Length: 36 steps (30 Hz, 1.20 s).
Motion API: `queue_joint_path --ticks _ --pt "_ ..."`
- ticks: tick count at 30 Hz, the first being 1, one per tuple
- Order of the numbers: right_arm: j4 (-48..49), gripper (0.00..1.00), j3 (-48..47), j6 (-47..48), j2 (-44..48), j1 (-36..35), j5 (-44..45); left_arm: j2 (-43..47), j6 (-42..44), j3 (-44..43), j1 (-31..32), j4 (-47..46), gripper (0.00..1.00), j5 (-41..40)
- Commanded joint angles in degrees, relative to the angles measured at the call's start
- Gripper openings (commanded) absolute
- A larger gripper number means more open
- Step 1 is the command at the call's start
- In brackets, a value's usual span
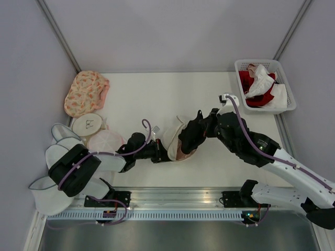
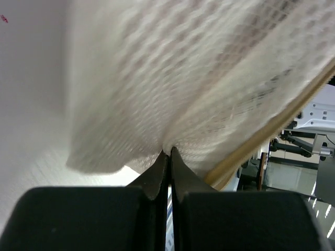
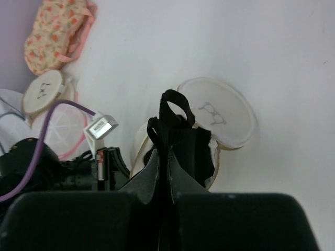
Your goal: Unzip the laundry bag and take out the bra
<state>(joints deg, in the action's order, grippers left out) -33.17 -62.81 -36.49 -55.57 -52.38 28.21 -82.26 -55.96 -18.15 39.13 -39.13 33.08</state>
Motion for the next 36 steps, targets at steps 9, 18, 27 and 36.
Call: queue_joint_path --ticks 9,18,27,36 --pt "6.8 0.0 -3.6 2.0 4.8 0.6 -6.8 -0.6 1.2 -1.4 0.1 -1.6 0.02 1.2" --pt "8.6 0.0 -11.5 12.3 0.2 1.6 18.9 3.2 1.6 -3.3 0.0 5.6 0.02 1.5" --pt "13.6 0.0 -24.0 19.3 -12.9 18.0 20.5 8.0 2.1 -4.3 0.0 10.9 0.02 1.6" --pt "12.5 0.0 -37.0 13.0 -31.9 42.7 14.6 10.9 2.7 -4.3 0.0 14.1 0.02 2.0"
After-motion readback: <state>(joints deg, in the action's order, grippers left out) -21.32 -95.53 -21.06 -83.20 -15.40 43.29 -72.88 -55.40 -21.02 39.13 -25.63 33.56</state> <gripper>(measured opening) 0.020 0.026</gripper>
